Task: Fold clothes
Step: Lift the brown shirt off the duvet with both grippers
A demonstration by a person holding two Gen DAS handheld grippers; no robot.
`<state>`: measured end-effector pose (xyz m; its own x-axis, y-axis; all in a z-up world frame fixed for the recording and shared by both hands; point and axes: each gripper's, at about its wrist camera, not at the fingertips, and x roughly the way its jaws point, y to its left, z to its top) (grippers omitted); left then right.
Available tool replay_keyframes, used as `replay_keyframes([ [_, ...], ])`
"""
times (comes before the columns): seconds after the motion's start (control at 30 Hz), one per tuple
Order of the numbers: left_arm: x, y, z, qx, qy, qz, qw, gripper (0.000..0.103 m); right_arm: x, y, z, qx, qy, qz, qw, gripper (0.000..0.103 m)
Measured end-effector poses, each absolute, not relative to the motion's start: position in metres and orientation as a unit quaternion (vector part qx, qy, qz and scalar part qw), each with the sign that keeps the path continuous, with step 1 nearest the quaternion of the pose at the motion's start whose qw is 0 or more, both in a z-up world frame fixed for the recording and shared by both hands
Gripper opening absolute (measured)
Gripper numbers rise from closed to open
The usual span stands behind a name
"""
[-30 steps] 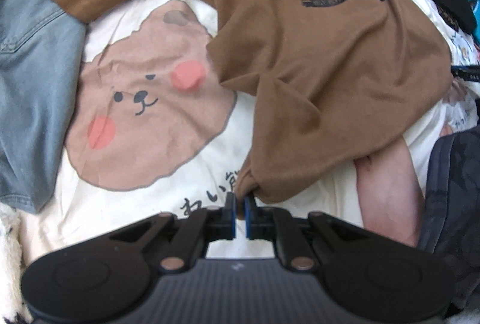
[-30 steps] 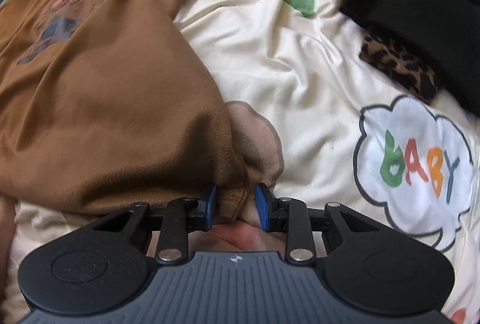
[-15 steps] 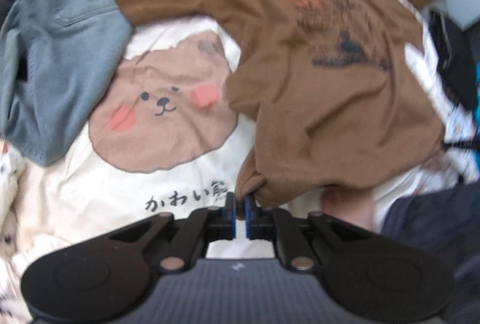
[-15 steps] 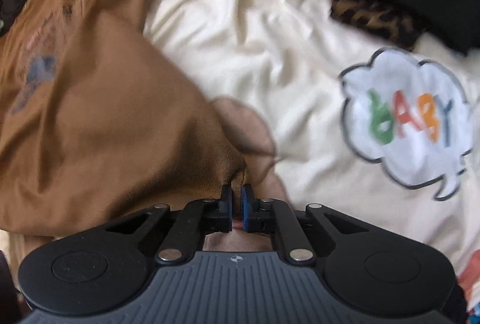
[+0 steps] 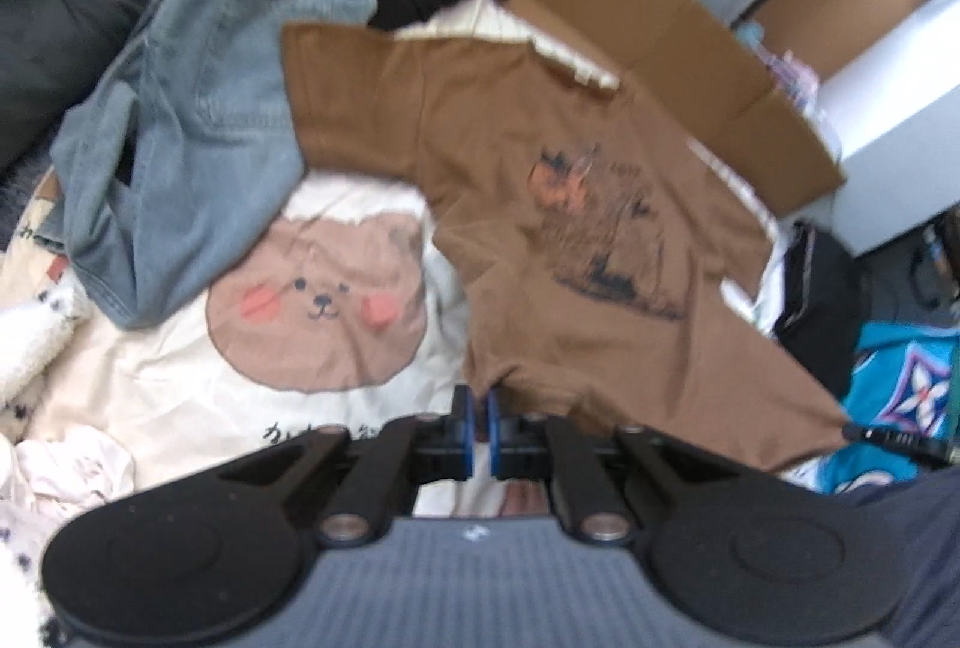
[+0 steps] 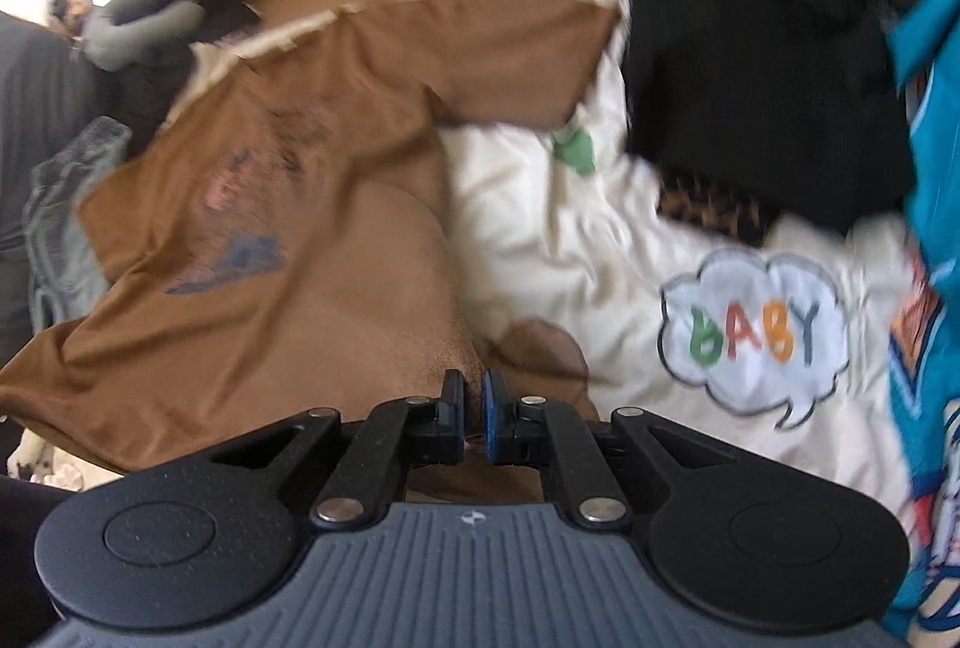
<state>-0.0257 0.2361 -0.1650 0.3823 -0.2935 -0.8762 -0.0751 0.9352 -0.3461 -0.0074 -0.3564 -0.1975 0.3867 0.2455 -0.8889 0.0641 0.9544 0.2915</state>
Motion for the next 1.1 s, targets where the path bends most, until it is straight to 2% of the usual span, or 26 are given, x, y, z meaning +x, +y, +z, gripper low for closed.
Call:
replay_keyframes([
  [0.33,-0.036,0.248,-0.107,-0.249,0.49,-0.059,0.834,0.003,0.007,-0.356,-0.119,0.124,0.499,0.07,0.855,0.004],
  [0.73,-0.009,0.258,-0.071,-0.244,0.478,-0.05,0.842,0.003,0.048,-0.357,-0.063,0.114,0.471,0.074,0.872,0.004],
  [0.83,-0.018,0.263,-0.082,-0.249,0.496,-0.042,0.831,0.003,0.041,-0.361,-0.067,0.111,0.483,0.075,0.865,0.004],
  [1.1,-0.042,0.273,-0.145,-0.244,0.58,-0.023,0.777,0.003,0.012,-0.365,-0.134,0.101,0.563,0.067,0.818,0.004],
])
